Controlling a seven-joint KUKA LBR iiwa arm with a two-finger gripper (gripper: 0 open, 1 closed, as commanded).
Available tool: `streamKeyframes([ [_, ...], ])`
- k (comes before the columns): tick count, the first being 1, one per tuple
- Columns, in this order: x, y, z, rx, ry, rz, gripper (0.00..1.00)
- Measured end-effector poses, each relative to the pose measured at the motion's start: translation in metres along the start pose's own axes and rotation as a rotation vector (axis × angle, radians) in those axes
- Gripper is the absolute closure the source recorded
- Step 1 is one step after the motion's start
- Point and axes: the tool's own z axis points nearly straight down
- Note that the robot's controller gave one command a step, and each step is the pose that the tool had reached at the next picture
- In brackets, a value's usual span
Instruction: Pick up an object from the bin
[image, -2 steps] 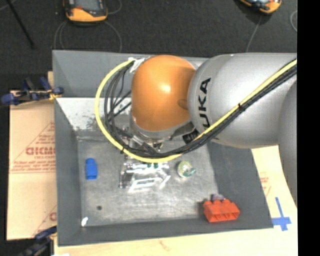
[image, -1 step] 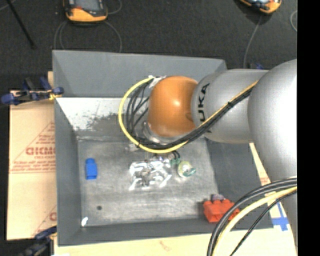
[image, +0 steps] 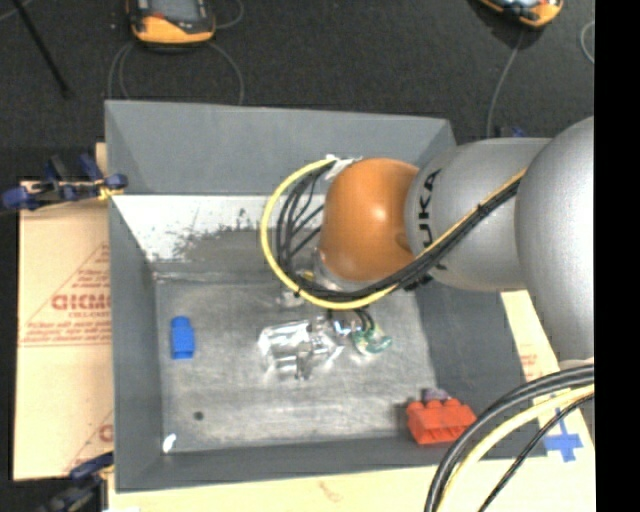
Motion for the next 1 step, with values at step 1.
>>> streamKeyframes([
  [1, 0.007, -0.0212, -0.0093, 0.0, 0.003, 0.15, 0.0],
])
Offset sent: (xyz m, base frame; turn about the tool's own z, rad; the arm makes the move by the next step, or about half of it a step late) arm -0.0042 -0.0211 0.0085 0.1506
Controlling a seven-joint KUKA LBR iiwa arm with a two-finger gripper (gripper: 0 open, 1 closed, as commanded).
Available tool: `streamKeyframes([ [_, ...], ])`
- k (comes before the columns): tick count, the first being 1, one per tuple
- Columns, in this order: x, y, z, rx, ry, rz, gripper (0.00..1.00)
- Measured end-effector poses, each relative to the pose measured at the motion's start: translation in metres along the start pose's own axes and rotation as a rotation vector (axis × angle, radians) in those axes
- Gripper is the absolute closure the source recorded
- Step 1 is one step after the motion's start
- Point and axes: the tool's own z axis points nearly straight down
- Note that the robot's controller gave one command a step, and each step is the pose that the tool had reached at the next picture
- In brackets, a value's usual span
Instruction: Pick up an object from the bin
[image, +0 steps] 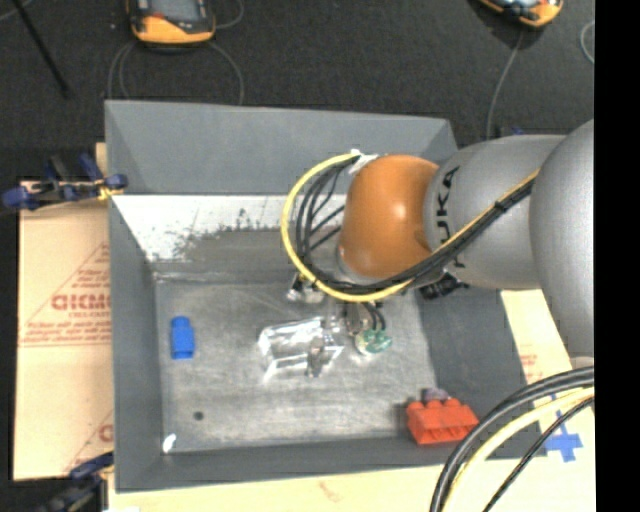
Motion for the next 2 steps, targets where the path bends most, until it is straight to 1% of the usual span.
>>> streamKeyframes([
  [1, 0.0086, -0.0062, 0.0438, -0.004, -0.013, 0.064, 0.0],
  [2, 0.0063, -0.0056, 0.0412, -0.003, -0.007, 0.063, 0.0],
])
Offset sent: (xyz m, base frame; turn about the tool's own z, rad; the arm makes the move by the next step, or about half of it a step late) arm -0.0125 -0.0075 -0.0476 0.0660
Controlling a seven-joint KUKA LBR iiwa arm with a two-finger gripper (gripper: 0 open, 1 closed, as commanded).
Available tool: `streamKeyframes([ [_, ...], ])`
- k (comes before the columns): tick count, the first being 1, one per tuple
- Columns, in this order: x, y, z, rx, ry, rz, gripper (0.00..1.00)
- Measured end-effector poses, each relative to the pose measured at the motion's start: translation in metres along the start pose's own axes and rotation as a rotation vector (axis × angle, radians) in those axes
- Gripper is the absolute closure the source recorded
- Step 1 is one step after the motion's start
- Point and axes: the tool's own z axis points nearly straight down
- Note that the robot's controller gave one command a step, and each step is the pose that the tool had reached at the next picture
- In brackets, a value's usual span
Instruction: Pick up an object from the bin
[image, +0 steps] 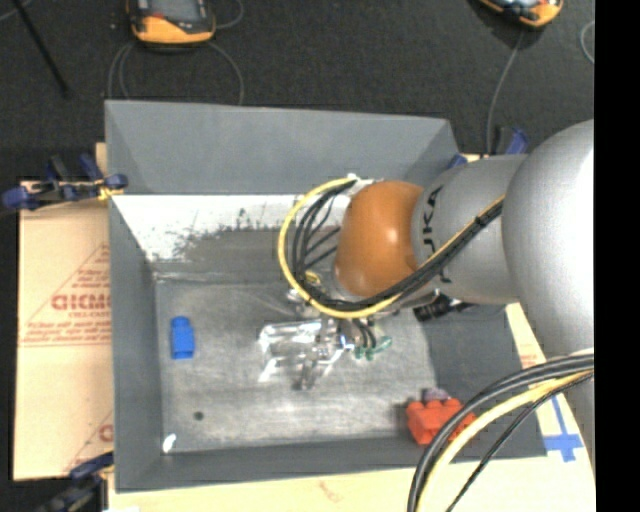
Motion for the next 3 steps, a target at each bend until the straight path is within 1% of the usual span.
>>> streamKeyframes([
  [1, -0.003, 0.0, -0.003, -0.001, -0.012, 0.002, 1.0],
  [2, -0.004, -0.001, -0.018, 0.002, 0.005, 0.004, 1.0],
  [3, -0.006, -0.001, -0.079, 0.002, 0.002, 0.006, 1.0],
])
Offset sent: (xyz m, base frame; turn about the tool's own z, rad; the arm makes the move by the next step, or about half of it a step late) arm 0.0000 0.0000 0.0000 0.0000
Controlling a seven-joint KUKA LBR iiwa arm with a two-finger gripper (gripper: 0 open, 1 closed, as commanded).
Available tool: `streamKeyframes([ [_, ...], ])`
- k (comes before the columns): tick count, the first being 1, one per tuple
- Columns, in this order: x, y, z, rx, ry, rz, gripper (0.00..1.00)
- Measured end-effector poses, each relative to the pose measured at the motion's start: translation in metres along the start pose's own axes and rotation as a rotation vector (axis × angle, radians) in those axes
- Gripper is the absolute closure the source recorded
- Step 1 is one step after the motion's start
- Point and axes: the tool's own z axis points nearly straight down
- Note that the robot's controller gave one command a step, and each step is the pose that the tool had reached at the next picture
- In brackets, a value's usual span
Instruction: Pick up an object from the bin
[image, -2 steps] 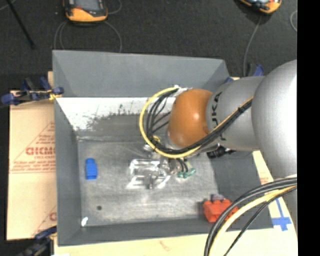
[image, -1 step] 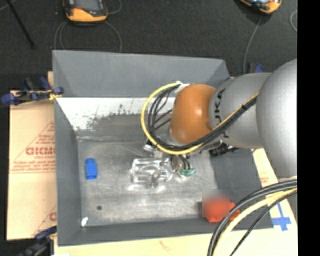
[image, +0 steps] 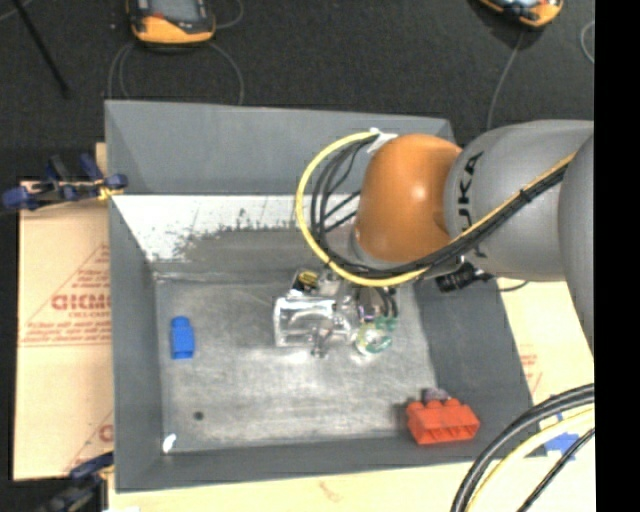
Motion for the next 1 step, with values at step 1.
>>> streamKeyframes([
  [1, -0.0007, -0.0005, -0.0262, 0.0, 0.002, 0.002, 1.0],
])
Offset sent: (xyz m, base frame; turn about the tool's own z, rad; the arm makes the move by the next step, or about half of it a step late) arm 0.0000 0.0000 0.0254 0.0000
